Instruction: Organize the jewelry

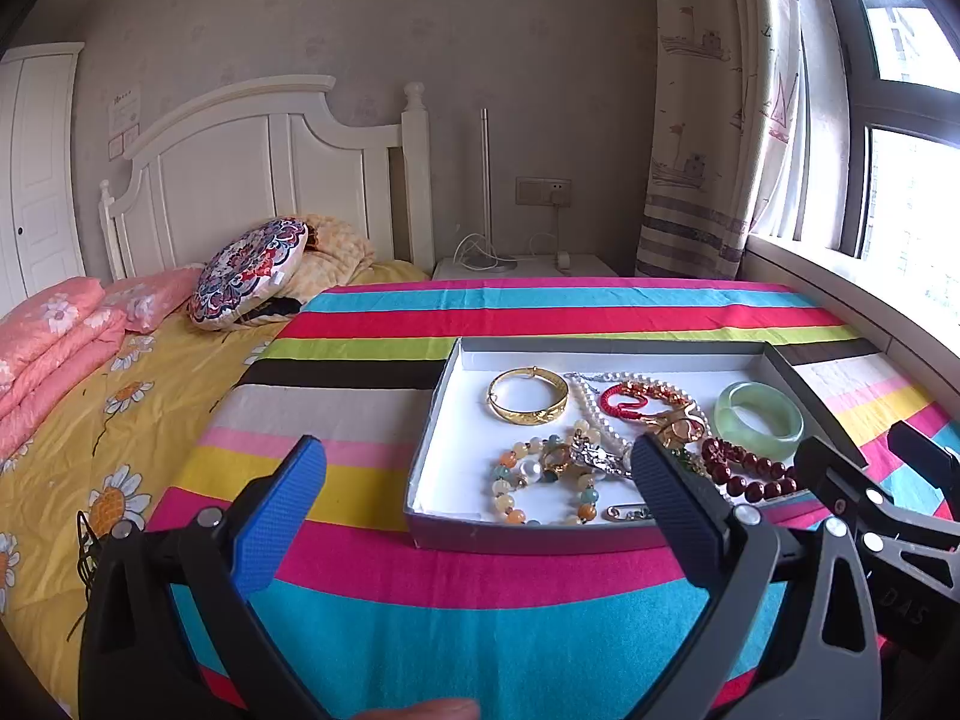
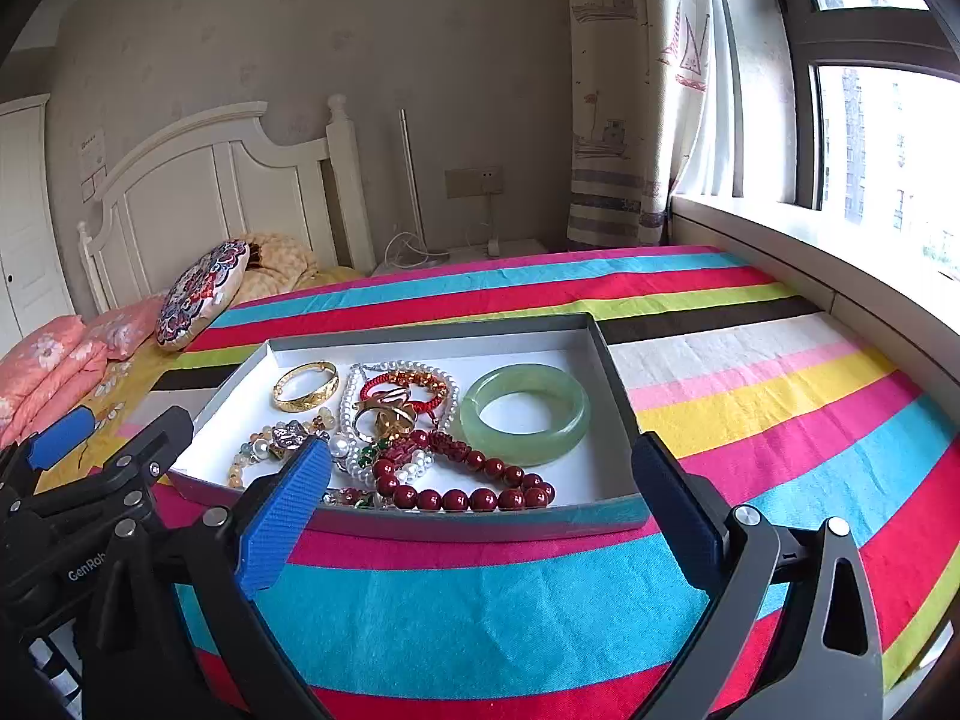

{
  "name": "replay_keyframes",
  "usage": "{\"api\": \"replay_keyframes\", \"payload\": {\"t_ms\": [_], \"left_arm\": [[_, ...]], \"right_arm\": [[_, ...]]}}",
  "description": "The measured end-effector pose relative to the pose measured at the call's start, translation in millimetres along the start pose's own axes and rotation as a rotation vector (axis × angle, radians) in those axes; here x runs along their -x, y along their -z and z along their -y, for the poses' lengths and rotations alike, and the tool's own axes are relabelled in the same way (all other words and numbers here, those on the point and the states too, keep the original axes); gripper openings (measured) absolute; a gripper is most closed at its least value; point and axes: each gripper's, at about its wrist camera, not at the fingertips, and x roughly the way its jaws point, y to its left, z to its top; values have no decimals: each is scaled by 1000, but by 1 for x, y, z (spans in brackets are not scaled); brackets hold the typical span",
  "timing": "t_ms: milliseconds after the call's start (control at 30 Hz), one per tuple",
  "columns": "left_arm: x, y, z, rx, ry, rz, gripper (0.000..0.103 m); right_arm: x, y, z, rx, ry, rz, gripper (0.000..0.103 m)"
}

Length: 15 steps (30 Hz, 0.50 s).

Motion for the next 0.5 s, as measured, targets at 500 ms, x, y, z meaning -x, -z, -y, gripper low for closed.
{"api": "replay_keyframes", "payload": {"t_ms": [500], "left_arm": [[-2,0,-2,11,11,-3,101]], "right_arm": [[-1,1,3,-16,-2,0,97]]}}
